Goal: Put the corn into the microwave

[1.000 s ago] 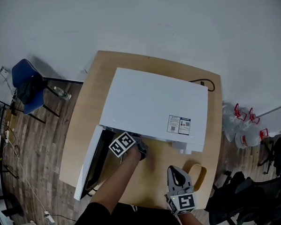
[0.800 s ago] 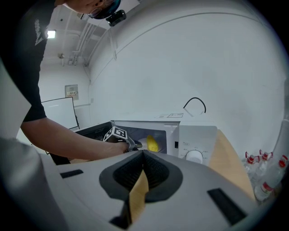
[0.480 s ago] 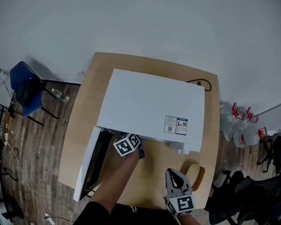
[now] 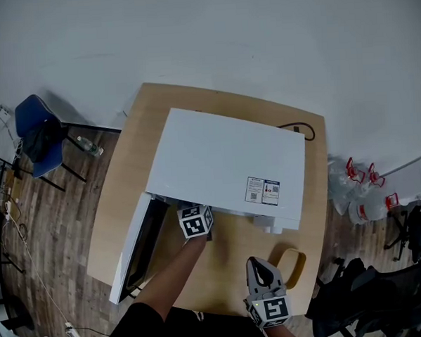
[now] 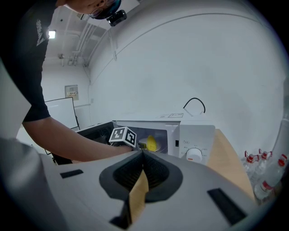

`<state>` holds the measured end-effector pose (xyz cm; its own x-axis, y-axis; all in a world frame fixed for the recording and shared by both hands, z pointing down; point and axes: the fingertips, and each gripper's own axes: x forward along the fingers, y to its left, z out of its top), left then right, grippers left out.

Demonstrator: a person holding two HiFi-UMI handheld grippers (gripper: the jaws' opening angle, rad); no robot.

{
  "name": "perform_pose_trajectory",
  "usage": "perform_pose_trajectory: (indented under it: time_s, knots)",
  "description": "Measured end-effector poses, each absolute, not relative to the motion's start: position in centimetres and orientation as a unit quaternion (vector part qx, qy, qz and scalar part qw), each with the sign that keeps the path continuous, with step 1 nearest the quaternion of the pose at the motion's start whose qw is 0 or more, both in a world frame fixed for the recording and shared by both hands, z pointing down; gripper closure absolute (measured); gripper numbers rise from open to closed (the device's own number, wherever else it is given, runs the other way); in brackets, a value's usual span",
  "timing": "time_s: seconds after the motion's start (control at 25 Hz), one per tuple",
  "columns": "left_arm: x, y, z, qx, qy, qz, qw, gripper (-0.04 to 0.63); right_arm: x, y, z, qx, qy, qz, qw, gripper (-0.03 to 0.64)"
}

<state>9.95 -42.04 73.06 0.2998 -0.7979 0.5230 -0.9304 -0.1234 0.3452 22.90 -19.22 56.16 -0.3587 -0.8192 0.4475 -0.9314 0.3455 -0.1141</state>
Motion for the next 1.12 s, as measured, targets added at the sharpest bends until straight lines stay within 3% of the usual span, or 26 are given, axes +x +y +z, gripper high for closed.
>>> perform_pose_trajectory:
  time_s: [0.4,1.12]
  knots:
    - [10.8,-41.6,73.7,0.761,-0.580,0.159,0.245,0.314,23.2,-18.0,56.4,0.548,-0.802,0.177,0.157,0.557]
    - [6.2,-34.4,68.0,0.777,-0.558,0.099,0.272,0.305,21.4,-16.2,54.9,0.564,-0.801,0.148,0.135,0.557]
